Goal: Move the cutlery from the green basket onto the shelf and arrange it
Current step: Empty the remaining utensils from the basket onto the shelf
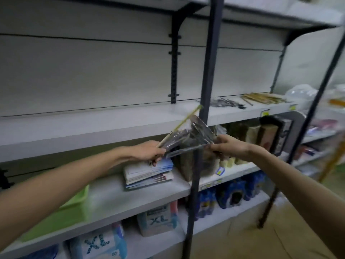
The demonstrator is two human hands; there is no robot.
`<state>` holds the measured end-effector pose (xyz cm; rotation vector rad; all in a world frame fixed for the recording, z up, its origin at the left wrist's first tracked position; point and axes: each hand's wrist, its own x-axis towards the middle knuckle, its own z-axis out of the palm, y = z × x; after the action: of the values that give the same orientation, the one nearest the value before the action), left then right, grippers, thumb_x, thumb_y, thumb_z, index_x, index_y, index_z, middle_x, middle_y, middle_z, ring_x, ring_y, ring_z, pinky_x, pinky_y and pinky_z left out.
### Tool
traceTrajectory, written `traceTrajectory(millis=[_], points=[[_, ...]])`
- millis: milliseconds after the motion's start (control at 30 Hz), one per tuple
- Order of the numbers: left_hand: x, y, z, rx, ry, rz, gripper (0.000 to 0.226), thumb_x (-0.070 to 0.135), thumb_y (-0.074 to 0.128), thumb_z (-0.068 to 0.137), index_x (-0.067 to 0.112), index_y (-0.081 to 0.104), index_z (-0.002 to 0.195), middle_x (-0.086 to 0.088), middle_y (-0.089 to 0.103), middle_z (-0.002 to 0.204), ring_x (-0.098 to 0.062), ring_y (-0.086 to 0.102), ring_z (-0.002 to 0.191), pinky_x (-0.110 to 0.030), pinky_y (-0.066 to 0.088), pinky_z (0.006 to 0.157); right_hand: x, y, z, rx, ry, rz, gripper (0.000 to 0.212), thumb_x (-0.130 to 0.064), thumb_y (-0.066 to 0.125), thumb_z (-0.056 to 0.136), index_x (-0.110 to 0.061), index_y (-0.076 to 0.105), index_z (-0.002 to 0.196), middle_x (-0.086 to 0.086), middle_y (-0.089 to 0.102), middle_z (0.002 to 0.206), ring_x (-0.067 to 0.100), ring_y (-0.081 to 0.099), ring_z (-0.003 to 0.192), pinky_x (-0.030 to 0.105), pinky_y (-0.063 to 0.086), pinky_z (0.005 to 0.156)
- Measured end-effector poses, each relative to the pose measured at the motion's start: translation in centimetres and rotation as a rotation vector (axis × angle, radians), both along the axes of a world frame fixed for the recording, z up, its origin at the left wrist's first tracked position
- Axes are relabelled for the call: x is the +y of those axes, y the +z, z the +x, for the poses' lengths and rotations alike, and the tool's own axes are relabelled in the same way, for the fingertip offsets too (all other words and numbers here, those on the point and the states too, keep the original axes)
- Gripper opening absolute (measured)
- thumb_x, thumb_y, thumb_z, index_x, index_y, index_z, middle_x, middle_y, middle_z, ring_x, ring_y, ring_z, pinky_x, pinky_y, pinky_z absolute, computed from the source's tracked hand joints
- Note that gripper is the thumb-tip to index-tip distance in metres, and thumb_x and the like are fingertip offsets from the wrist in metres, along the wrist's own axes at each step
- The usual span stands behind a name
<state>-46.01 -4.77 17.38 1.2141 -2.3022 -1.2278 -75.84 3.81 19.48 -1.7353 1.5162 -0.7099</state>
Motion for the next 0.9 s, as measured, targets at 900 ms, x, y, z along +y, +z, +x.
traceTrajectory(millis=[900], points=[[-19.7,10.1,-40.2,0.392,0.24,0.323,0.027,0.013,0.037,0.106,0.014,0.056,0.086,-0.001,0.055,0.063,-0.016,0.055,0.057,-0.026,0.046,0.05,-16.5,8.2,-33.4,-0.35,-0.636,-0.195,0.017,-0.015,0.059,0.098,-0.008,0.058,0.083,0.005,0.051,0.061,0.013,0.044,0.043,0.022,0.036,0.038]])
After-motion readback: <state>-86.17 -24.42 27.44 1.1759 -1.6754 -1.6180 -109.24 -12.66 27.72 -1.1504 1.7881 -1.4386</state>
